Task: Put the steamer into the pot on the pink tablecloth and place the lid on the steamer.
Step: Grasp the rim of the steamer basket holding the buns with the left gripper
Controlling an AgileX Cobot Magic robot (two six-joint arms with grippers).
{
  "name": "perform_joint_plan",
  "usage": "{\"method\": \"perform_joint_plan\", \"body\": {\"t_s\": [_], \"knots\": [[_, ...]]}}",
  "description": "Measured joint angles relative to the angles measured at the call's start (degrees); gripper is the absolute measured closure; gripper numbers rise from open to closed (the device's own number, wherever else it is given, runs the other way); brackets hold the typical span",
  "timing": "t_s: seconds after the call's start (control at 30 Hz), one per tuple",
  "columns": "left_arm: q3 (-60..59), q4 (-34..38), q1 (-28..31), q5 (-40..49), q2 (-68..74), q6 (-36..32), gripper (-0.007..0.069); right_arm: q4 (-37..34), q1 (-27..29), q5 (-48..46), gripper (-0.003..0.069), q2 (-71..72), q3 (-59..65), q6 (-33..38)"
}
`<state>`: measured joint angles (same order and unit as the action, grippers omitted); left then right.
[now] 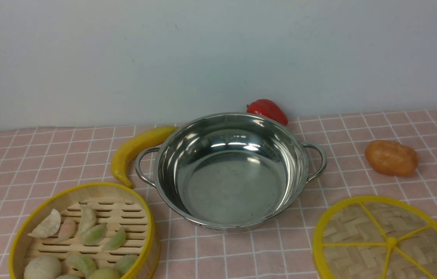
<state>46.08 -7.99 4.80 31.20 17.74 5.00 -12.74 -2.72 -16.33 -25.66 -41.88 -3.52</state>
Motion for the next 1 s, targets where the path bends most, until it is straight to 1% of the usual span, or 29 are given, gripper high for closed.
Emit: {"method": "perform_joint_plan", "body": {"t_s": [0.07,0.17,0.23,0.27,0.3,0.33,0.37,0.4,0.5,0.6,0.67,0.7,0.73,0.8,0.9,0.97,1.0], "knots": [[0.5,-0.1,0.0,6.9,4.2,3.2,0.0382,0.0,0.0,-8.8,0.0419,-3.8,-0.4,0.2],[0.5,-0.1,0.0,15.1,10.3,7.2,0.0382,0.3,0.0,-21.4,0.0419,-9.4,-0.4,0.2],[0.5,-0.1,0.0,19.6,14.5,8.4,0.0382,0.8,0.0,-26.5,0.0419,-11.8,-0.4,0.4],[0.5,-0.1,0.0,19.6,14.9,8.5,0.0382,0.8,0.0,-27.6,0.0419,-12.4,-0.4,0.4],[0.5,-0.1,0.0,21.6,16.7,8.6,0.0382,1.1,0.0,-29.2,0.0419,-13.2,-0.4,0.6],[0.5,-0.1,0.0,24.0,20.3,8.4,0.0382,1.8,0.0,-34.0,0.0419,-15.3,-0.4,0.9],[0.5,-0.1,0.0,24.6,20.8,8.4,0.0382,2.1,0.0,-34.4,0.0419,-15.7,-0.4,1.0],[0.5,-0.1,0.0,26.1,24.4,7.8,0.0382,3.0,0.0,-37.2,0.0419,-17.1,-0.4,1.2],[0.6,-0.1,0.1,26.3,31.9,6.7,0.0382,4.4,0.0,-40.9,0.0419,-18.8,-0.4,2.1],[0.7,-0.2,0.8,25.9,36.9,6.4,0.0382,4.6,0.0,-42.1,0.0419,-19.1,-0.4,2.3],[0.7,-0.3,4.3,24.7,43.7,6.4,0.0382,4.6,0.0,-42.5,0.0419,-19.1,-0.5,2.4],[0.7,-0.3,4.3,24.5,44.2,6.4,0.0382,4.6,0.0,-42.5,0.0419,-19.1,-0.5,2.4],[0.7,0.4,6.9,23.2,47.6,6.1,0.0382,4.5,0.0,-42.8,0.0419,-19.1,-0.5,2.4],[0.7,2.2,10.7,21.4,51.6,4.5,0.0382,4.3,0.0,-43.1,0.0419,-19.1,-0.6,2.4],[0.7,8.3,15.3,18.5,57.8,-0.8,0.0382,4.1,0.0,-43.3,0.0419,-19.1,-0.6,2.4],[0.8,12.9,16.4,17.1,60.6,-4.5,0.0382,4.1,0.0,-43.3,0.0419,-19.1,-0.6,2.4],[0.8,13.3,16.6,16.9,61.1,-5.0,0.0382,4.1,0.0,-43.3,0.0419,-19.1,-0.6,2.4]]}}
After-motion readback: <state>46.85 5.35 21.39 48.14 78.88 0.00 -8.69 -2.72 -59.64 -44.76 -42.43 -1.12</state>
